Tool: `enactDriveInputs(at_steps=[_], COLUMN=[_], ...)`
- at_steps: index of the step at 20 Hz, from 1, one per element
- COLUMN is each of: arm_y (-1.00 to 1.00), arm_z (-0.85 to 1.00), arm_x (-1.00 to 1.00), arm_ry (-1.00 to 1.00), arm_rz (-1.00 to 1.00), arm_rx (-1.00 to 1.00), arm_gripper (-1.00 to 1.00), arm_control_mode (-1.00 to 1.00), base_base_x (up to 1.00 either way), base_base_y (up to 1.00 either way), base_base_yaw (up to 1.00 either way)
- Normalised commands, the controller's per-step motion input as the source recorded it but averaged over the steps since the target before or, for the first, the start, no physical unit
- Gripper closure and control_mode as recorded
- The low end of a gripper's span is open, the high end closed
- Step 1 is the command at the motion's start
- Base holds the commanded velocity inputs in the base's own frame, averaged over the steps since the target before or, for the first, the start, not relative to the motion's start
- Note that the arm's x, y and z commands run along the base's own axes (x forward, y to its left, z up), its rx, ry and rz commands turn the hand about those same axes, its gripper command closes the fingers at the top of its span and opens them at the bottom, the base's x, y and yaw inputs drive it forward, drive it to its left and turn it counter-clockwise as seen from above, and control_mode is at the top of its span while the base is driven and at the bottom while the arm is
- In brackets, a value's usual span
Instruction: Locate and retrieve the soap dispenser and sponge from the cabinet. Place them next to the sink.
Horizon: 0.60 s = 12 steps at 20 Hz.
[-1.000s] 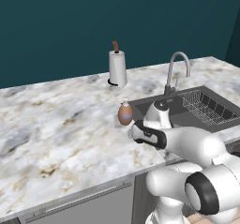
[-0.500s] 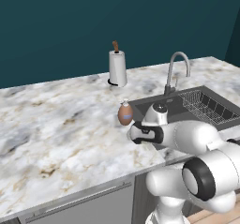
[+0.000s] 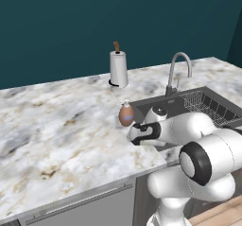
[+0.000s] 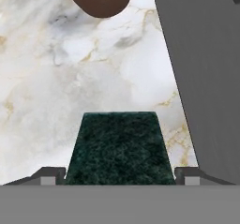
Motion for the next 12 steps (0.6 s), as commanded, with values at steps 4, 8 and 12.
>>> enactDriveInputs(at_steps=[4, 8, 12], arm_y=[0.00, 0.02, 0.00], arm_z=[-0.21, 0.02, 0.11], arm_x=[0.16, 0.02, -0.22], arm_ry=[-0.01, 0.06, 0.08], arm_rz=[0.00, 0.00, 0.00], arm_rx=[0.00, 0.00, 0.00], arm_gripper=[-1.00, -1.00, -1.00], arm_control_mode=[-1.00, -1.00, -1.00], base_base_x=[0.00, 0.00, 0.00], base_base_y=[0.00, 0.00, 0.00], base_base_yaw=[0.00, 0.00, 0.00])
